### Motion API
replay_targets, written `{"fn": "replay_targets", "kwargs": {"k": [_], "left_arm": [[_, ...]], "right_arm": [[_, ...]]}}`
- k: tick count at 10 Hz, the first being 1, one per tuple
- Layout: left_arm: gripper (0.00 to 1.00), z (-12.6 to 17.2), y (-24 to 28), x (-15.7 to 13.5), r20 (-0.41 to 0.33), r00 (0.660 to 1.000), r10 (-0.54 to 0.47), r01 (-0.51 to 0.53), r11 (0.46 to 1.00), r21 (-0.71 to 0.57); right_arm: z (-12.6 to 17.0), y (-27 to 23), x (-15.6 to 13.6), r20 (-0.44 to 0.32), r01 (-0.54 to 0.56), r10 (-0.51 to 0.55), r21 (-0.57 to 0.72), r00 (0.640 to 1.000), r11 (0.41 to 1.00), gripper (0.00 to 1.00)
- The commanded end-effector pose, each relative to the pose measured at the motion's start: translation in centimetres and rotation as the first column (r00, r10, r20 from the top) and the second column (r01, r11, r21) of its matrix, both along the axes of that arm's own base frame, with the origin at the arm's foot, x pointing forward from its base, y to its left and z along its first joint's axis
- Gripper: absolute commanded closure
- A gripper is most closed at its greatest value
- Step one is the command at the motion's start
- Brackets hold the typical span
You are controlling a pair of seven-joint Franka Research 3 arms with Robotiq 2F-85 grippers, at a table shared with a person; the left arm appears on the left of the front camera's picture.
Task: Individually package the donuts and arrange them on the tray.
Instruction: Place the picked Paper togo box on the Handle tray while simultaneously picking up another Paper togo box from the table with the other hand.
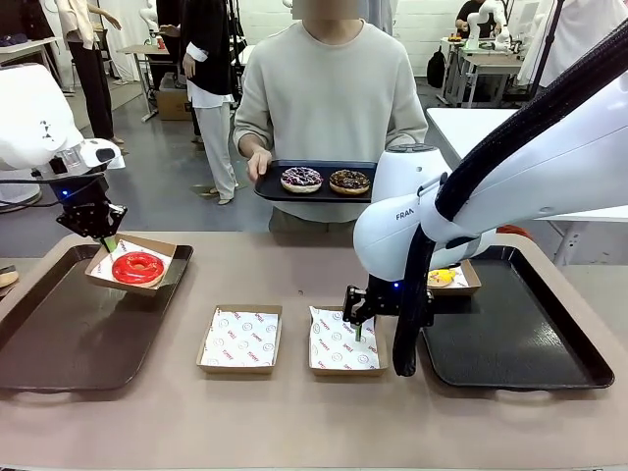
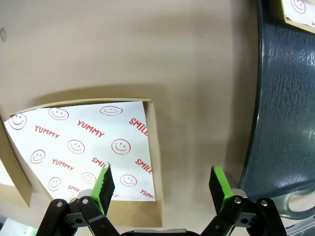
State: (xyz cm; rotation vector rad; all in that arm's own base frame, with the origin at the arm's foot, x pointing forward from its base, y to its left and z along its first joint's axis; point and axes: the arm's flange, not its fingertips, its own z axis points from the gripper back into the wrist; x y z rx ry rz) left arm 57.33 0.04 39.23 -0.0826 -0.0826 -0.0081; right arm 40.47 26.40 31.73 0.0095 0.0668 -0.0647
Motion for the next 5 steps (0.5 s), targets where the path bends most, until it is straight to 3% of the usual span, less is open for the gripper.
{"fn": "replay_targets", "kwargs": {"k": [1,5], "left_arm": [[0.99,0.1,-0.4,1.3,-0.034,0.999,0.005,-0.004,1.000,0.025],[0.99,-1.2,-0.9,2.6,-0.043,0.999,-0.019,0.021,0.999,0.050]], "right_arm": [[-0.6,0.1,-0.2,0.001,0.030,-0.030,0.023,1.000,0.999,0.00],[-0.8,0.1,0.0,0.007,0.038,-0.038,0.032,0.999,0.999,0.00]]}}
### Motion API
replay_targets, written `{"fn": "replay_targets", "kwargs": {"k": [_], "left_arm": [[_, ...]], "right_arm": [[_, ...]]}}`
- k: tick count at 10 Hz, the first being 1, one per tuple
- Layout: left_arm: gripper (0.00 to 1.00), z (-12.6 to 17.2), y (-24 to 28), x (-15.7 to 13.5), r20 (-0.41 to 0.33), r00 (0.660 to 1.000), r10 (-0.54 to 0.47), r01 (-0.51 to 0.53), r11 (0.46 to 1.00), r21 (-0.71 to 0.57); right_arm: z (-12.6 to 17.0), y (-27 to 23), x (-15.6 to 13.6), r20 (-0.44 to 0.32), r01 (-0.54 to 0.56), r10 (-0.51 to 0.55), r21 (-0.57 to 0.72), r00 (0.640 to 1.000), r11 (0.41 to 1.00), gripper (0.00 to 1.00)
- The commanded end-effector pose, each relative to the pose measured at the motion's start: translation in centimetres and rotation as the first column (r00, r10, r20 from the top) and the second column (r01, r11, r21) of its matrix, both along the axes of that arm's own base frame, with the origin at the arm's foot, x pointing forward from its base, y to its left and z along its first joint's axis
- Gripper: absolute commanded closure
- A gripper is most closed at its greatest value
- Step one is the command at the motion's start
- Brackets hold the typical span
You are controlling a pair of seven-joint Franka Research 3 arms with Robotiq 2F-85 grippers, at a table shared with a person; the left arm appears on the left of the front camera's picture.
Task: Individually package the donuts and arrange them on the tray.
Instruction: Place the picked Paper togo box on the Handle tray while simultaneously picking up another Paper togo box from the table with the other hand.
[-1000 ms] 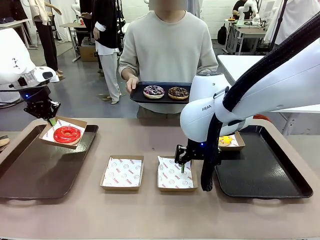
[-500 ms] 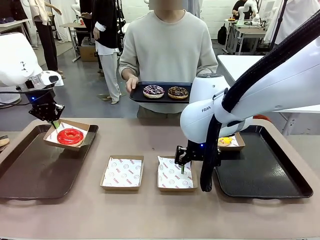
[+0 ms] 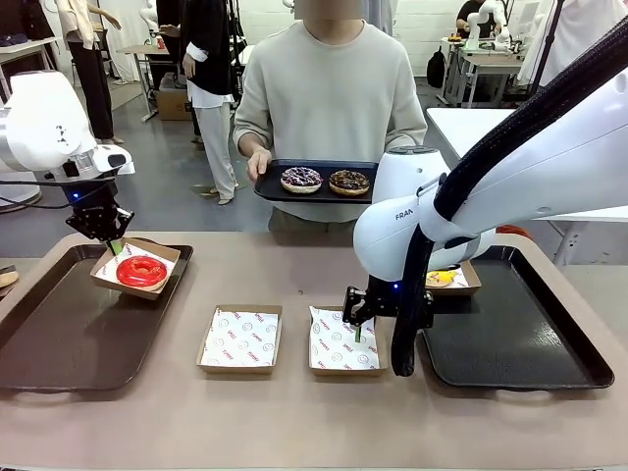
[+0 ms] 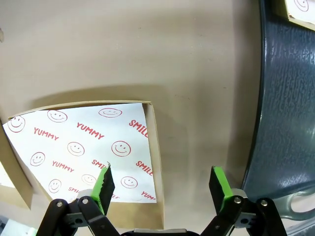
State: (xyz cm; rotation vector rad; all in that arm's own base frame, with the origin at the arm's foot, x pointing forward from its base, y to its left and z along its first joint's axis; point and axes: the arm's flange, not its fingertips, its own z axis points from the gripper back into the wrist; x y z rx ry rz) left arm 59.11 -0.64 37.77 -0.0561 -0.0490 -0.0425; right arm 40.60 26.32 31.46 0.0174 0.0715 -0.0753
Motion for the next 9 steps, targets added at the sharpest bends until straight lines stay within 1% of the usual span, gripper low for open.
{"fn": "replay_targets", "kwargs": {"k": [1,6,7,8,9], "left_arm": [[0.99,0.0,-0.3,1.0,-0.009,1.000,0.017,-0.017,1.000,0.026],[0.99,-1.1,-1.0,1.8,-0.016,1.000,0.008,-0.007,0.999,0.051],[0.99,-1.3,-1.1,1.9,-0.016,1.000,0.008,-0.007,0.998,0.058],[0.99,-1.4,-1.2,1.9,-0.019,1.000,0.005,-0.004,0.998,0.057],[0.86,-1.5,-1.3,1.9,-0.017,1.000,0.000,0.001,0.998,0.057]], "right_arm": [[-0.5,0.2,-0.1,0.010,0.030,-0.030,0.025,1.000,0.999,0.00],[-0.7,0.2,0.1,0.002,0.028,-0.028,0.028,1.000,0.999,0.00],[-0.8,0.2,0.1,-0.001,0.030,-0.030,0.029,1.000,0.999,0.07],[-0.8,0.2,0.1,-0.003,0.030,-0.029,0.031,1.000,0.999,0.19],[-0.9,0.1,0.1,-0.004,0.026,-0.025,0.033,1.000,0.999,0.58]]}}
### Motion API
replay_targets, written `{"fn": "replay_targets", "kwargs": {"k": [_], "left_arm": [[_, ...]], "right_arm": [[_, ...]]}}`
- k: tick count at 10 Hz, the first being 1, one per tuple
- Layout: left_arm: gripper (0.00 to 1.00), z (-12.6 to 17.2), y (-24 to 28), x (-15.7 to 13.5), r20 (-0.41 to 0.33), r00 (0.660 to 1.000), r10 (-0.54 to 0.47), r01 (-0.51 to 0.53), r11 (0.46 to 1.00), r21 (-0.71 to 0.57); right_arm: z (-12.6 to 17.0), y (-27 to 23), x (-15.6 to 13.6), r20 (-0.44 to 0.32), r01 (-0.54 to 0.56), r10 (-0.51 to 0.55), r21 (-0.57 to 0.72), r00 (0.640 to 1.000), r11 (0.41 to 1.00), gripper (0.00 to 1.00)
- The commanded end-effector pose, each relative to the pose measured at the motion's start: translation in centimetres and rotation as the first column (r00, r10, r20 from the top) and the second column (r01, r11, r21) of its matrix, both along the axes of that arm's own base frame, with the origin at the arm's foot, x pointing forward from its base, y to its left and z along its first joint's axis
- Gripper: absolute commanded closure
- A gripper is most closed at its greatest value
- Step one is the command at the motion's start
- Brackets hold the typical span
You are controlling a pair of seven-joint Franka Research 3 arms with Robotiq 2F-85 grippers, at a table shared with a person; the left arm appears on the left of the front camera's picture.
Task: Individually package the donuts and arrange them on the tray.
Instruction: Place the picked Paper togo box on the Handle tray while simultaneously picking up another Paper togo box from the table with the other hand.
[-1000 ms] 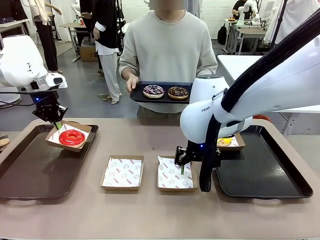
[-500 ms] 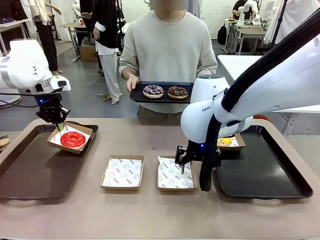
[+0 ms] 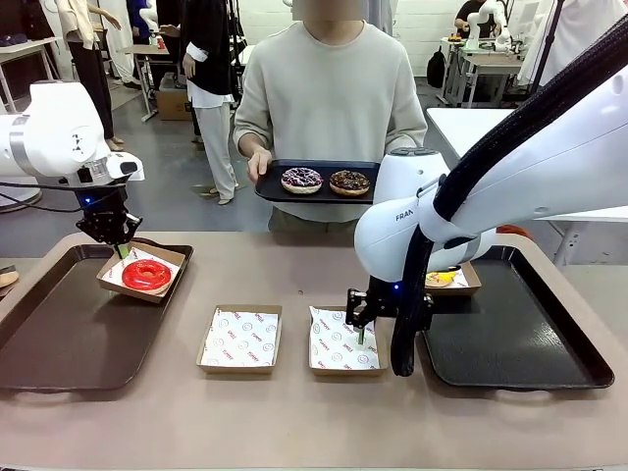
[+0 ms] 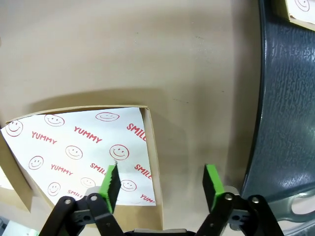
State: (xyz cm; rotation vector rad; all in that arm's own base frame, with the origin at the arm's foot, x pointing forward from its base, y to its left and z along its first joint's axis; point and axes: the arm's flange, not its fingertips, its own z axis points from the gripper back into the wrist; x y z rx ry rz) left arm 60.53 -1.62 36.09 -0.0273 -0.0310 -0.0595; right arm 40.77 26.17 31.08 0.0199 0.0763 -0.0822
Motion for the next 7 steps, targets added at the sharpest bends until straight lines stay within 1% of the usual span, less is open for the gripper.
{"fn": "replay_targets", "kwargs": {"k": [1,2,3,4,5,6,7], "left_arm": [[0.43,0.16,-0.36,0.47,-0.002,1.000,0.013,-0.013,1.000,0.026],[0.30,0.21,-0.35,0.40,-0.003,1.000,0.013,-0.013,1.000,0.024],[0.00,0.27,-0.30,0.36,-0.003,1.000,0.014,-0.014,1.000,0.022],[0.00,0.39,-0.28,0.31,-0.003,1.000,0.015,-0.015,1.000,0.021],[0.00,0.51,-0.22,0.27,-0.002,1.000,0.016,-0.015,1.000,0.019],[0.13,0.60,-0.15,0.22,-0.001,1.000,0.017,-0.017,1.000,0.017],[0.03,0.72,-0.11,0.17,0.000,1.000,0.019,-0.019,1.000,0.014]], "right_arm": [[-0.50,0.26,-0.02,0.000,0.020,-0.020,0.032,1.000,0.999,0.77],[-0.47,0.27,0.00,0.003,0.021,-0.021,0.033,1.000,0.999,1.00],[-0.49,0.31,0.02,0.002,0.022,-0.022,0.032,1.000,0.999,1.00],[-0.45,0.35,0.01,0.004,0.023,-0.023,0.032,1.000,0.999,1.00],[-0.48,0.37,0.06,0.006,0.027,-0.027,0.030,1.000,0.999,0.97],[-0.48,0.36,0.08,0.007,0.030,-0.030,0.030,1.000,0.999,1.00],[-0.49,0.37,0.13,0.006,0.032,-0.033,0.028,0.999,0.999,1.00]]}}
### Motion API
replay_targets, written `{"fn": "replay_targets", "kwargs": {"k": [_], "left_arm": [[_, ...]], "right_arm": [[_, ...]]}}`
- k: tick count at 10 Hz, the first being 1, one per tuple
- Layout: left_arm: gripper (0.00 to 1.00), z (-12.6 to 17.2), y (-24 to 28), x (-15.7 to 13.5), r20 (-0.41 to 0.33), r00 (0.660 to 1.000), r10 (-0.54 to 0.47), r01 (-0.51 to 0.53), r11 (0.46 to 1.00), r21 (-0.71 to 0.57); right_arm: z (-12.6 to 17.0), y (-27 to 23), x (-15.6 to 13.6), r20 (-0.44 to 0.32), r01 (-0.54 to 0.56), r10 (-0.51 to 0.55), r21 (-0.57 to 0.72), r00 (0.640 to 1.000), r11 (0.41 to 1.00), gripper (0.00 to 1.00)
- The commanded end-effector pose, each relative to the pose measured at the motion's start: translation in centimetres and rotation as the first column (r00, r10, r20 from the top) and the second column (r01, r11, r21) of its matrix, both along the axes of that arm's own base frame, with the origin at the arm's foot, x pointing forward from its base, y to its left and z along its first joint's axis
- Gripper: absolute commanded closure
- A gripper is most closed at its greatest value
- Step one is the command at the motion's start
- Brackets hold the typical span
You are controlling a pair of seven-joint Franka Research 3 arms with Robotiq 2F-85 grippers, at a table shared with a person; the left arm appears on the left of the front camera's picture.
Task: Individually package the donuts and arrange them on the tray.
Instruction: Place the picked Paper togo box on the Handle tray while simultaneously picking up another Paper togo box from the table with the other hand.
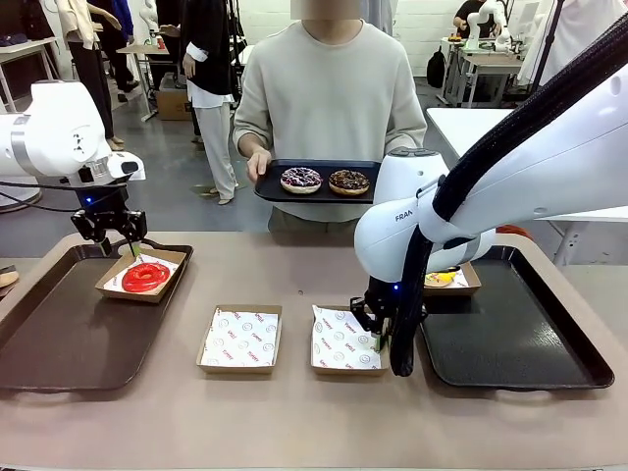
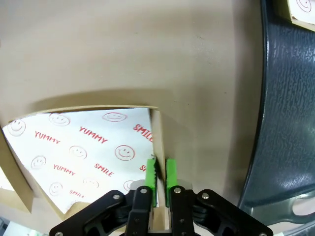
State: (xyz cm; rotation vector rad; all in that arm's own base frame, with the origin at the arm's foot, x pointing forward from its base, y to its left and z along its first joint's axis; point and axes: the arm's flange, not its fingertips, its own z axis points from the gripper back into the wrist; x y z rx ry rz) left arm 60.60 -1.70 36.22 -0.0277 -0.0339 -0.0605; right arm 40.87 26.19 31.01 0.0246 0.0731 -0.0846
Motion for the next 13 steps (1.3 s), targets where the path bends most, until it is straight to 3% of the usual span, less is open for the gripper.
{"fn": "replay_targets", "kwargs": {"k": [1,5,8,10,13], "left_arm": [[0.00,0.7,0.1,0.0,-0.003,1.000,0.024,-0.024,1.000,0.008],[0.00,2.4,0.6,-1.6,-0.003,1.000,0.024,-0.024,0.997,-0.073],[0.00,6.9,3.7,-7.7,0.015,0.996,0.086,-0.077,0.944,-0.320],[0.00,9.5,5.8,-12.6,0.074,0.996,0.040,0.003,0.861,-0.508],[0.00,11.4,8.5,-17.8,0.172,0.985,0.027,0.111,0.662,-0.741]], "right_arm": [[-0.4,0.4,0.1,0.001,0.032,-0.032,0.022,0.999,0.999,1.00],[1.0,0.6,0.1,0.020,0.022,-0.022,0.016,1.000,1.000,1.00],[5.4,0.5,1.2,0.047,0.038,-0.040,0.033,0.998,0.999,1.00],[9.4,1.0,3.7,0.071,0.058,-0.060,0.030,0.996,0.998,1.00],[13.4,2.6,8.8,0.091,0.091,-0.091,-0.002,0.992,0.996,1.00]]}}
